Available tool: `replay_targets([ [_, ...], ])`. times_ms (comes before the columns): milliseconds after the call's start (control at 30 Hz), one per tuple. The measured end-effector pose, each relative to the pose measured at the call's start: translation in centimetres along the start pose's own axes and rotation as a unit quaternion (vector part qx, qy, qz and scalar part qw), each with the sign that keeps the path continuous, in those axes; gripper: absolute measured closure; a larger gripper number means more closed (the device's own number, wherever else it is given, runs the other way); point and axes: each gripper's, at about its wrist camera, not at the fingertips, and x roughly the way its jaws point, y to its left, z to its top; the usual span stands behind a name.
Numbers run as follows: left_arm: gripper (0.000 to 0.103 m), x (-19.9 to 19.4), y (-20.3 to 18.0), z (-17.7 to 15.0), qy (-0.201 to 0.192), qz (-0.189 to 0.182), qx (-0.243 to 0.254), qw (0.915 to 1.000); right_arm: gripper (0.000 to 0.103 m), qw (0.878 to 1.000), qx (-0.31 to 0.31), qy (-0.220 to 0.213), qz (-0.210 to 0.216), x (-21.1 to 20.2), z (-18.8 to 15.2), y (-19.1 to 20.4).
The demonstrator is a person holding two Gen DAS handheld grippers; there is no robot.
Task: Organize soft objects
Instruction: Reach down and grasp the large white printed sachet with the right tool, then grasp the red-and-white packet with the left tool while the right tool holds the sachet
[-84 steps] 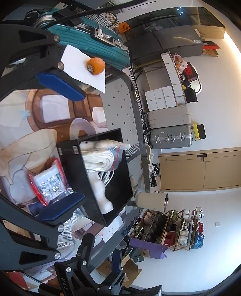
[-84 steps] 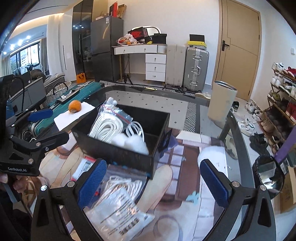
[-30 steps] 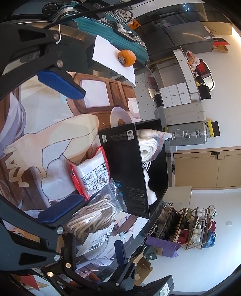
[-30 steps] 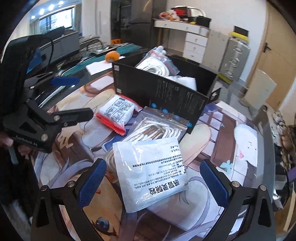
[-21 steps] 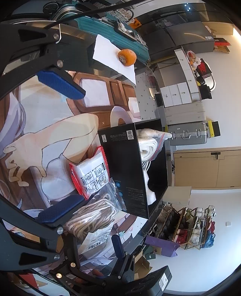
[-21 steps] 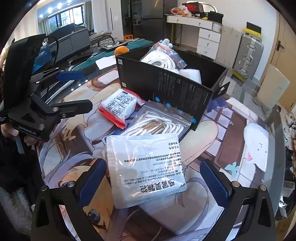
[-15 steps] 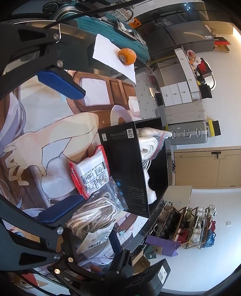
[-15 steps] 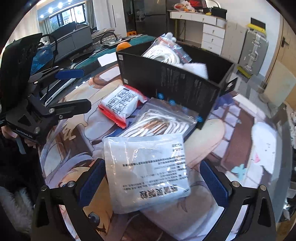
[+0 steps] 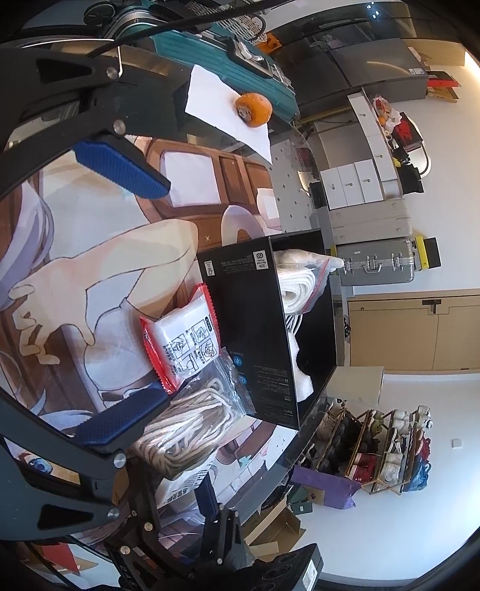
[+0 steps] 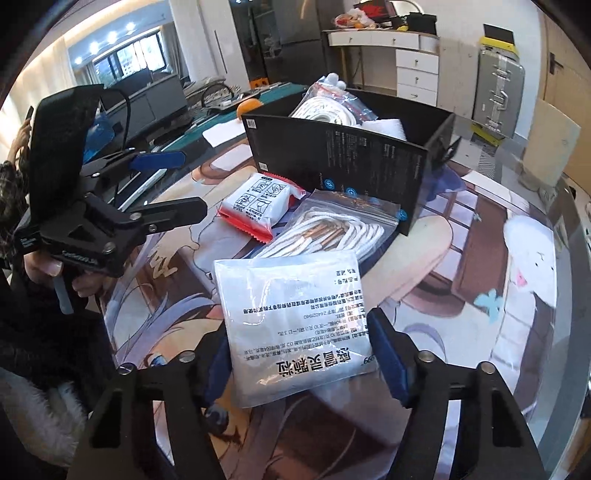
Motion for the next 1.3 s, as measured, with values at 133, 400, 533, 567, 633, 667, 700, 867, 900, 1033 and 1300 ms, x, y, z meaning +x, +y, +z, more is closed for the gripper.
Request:
replay_targets([
  [133, 0.0, -0.2, -0.1, 0.0, 0.0, -0.002, 0.002, 1.0, 0.046, 1.0, 0.006, -0.018, -0.004, -1.1, -0.9, 0.7],
  [400, 0.0, -0.4, -0.3, 0.1, -0.001, 0.001, 0.002, 1.0, 0.051, 0.998, 0.007, -0.061, -0.017, -3.1, -1.3, 2.2],
  [533, 0.0, -0.4, -0.4, 0.3, 0.001, -0.002, 0.001, 1.0, 0.051, 0.996, 0.012, -0.08, -0.033, -4.1, -1.1, 2.2],
  [567, 0.0, -0.3, -0.5, 0.3, 0.003, -0.002, 0.001, 1.0, 0.051, 0.996, 0.014, -0.084, -0.039, -4.2, -1.0, 2.2],
  [633, 0.0, -0.1, -0.8, 0.4, 0.007, -0.003, 0.004, 1.0, 0.051, 0.995, 0.018, -0.091, -0.043, -4.3, -0.8, 2.0],
  [667, 0.0, 0.0, -0.9, 0.6, 0.009, -0.003, 0.004, 1.0, 0.051, 0.994, 0.021, -0.094, -0.044, -4.4, -0.8, 1.9],
  [700, 0.0, 0.2, -1.0, 0.6, 0.011, -0.003, 0.003, 0.9999, 0.051, 0.994, 0.022, -0.096, -0.045, -4.5, -0.8, 1.8],
  [867, 0.0, 1.4, -1.1, 1.2, 0.026, -0.005, -0.012, 0.9996, 0.051, 0.992, 0.03, -0.107, -0.058, -4.4, -0.5, 1.7],
  [900, 0.0, 1.5, -1.0, 1.3, 0.028, -0.005, -0.015, 0.9995, 0.051, 0.992, 0.031, -0.109, -0.06, -4.3, -0.5, 1.7],
  [1033, 0.0, 2.6, -1.1, 1.9, 0.036, -0.002, -0.028, 0.999, 0.051, 0.99, 0.035, -0.116, -0.067, -4.2, -0.3, 1.6],
  [1300, 0.0, 4.8, -1.2, 2.2, 0.056, 0.006, -0.043, 0.9975, 0.051, 0.989, 0.045, -0.117, -0.075, -4.1, -0.3, 1.2],
])
